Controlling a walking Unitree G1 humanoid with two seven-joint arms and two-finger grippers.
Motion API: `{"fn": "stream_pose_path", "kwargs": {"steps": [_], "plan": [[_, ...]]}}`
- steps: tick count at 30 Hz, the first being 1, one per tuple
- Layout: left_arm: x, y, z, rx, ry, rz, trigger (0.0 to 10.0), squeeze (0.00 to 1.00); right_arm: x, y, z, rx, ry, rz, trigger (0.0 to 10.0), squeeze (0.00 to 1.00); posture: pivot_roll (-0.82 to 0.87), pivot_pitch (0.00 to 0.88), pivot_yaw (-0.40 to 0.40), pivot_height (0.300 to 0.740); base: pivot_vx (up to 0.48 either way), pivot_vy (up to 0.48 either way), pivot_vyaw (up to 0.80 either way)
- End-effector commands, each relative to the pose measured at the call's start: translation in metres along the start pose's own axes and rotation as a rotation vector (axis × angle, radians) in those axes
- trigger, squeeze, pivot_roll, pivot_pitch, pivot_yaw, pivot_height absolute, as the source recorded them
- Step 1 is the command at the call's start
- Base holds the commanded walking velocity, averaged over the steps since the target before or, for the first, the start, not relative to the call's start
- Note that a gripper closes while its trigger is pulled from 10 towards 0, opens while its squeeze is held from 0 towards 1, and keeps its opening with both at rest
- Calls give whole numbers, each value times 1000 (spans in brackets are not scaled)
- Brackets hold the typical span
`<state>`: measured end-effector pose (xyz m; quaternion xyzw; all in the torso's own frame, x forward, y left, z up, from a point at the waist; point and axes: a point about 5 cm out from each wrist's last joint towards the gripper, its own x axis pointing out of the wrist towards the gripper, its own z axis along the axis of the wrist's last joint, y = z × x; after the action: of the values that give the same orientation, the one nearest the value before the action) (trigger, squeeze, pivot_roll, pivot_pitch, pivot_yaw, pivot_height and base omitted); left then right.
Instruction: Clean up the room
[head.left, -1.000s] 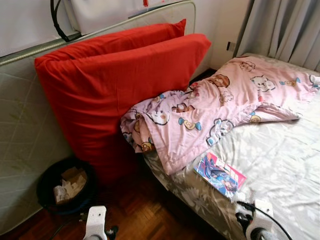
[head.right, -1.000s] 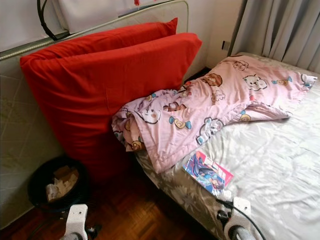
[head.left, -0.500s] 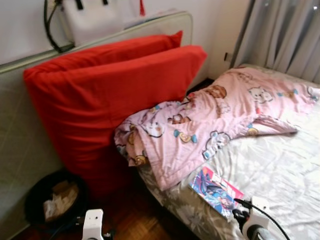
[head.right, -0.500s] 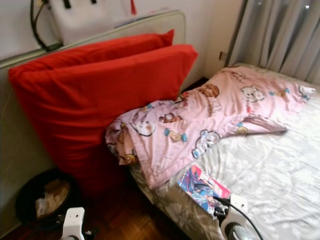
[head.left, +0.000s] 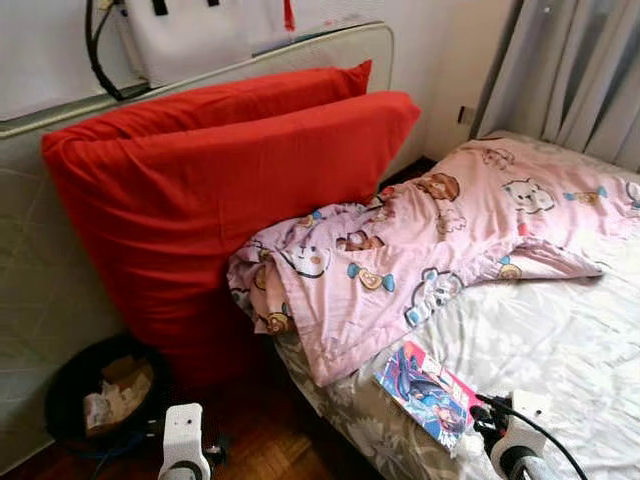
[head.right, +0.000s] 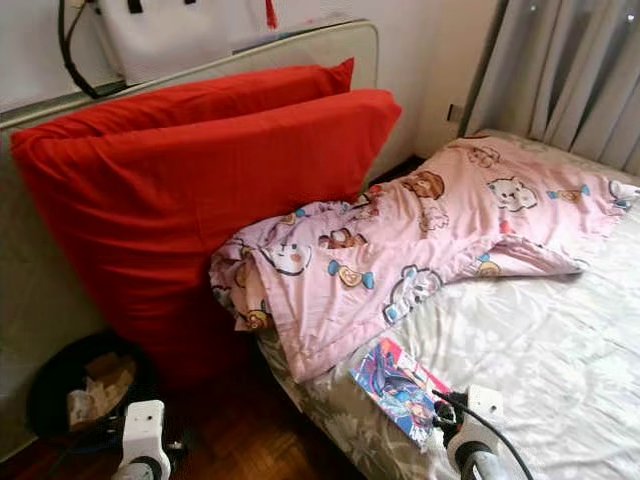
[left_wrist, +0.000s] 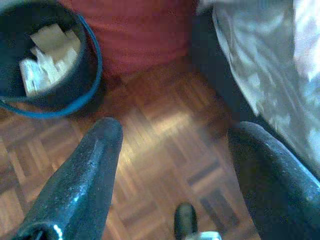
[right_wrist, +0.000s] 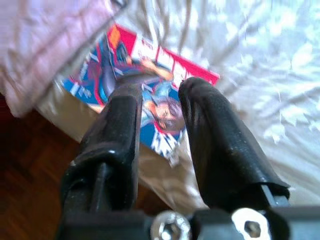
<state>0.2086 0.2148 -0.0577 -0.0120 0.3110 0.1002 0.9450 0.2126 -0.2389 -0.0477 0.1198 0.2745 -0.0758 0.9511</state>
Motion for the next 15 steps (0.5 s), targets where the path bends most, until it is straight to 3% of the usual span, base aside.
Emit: {"fn": "stream_pose_path", "kwargs": {"steps": [1, 3, 5, 6, 7, 8, 11, 15], "plan": [[-2, 3, 0, -21, -32, 27, 10000, 0, -1, -1, 3, 16, -48, 8, 10000, 0, -128, 0, 44, 740, 0, 0, 0], [-2, 4, 2, -20, -57, 27, 10000, 0, -2, 0, 4, 22, -74, 24, 10000, 0, -128, 0, 45, 740, 0, 0, 0], [7, 2, 34, 27, -174, 16, 10000, 0, 8, 16, 28, 13, -176, 84, 10000, 0, -129, 0, 47, 740, 0, 0, 0], [7, 2, 34, 27, -174, 16, 10000, 0, 8, 16, 28, 13, -176, 84, 10000, 0, -129, 0, 47, 740, 0, 0, 0], [15, -4, 93, -20, -420, -11, 10000, 0, 30, 56, 88, -16, -329, 150, 10000, 0, -130, 0, 49, 740, 0, 0, 0], [16, -7, 121, -12, -517, -18, 10000, 0, 35, 74, 114, -28, -402, 184, 10000, 0, -129, 0, 51, 740, 0, 0, 0], [18, -10, 127, 49, -507, -12, 10000, 0, 34, 78, 121, -33, -442, 207, 10000, 0, -127, 0, 50, 740, 0, 0, 0], [14, -14, 138, 69, -582, -18, 10000, 0, 32, 80, 124, -47, -482, 240, 10000, 0, -115, 0, 42, 740, 0, 0, 0]]}}
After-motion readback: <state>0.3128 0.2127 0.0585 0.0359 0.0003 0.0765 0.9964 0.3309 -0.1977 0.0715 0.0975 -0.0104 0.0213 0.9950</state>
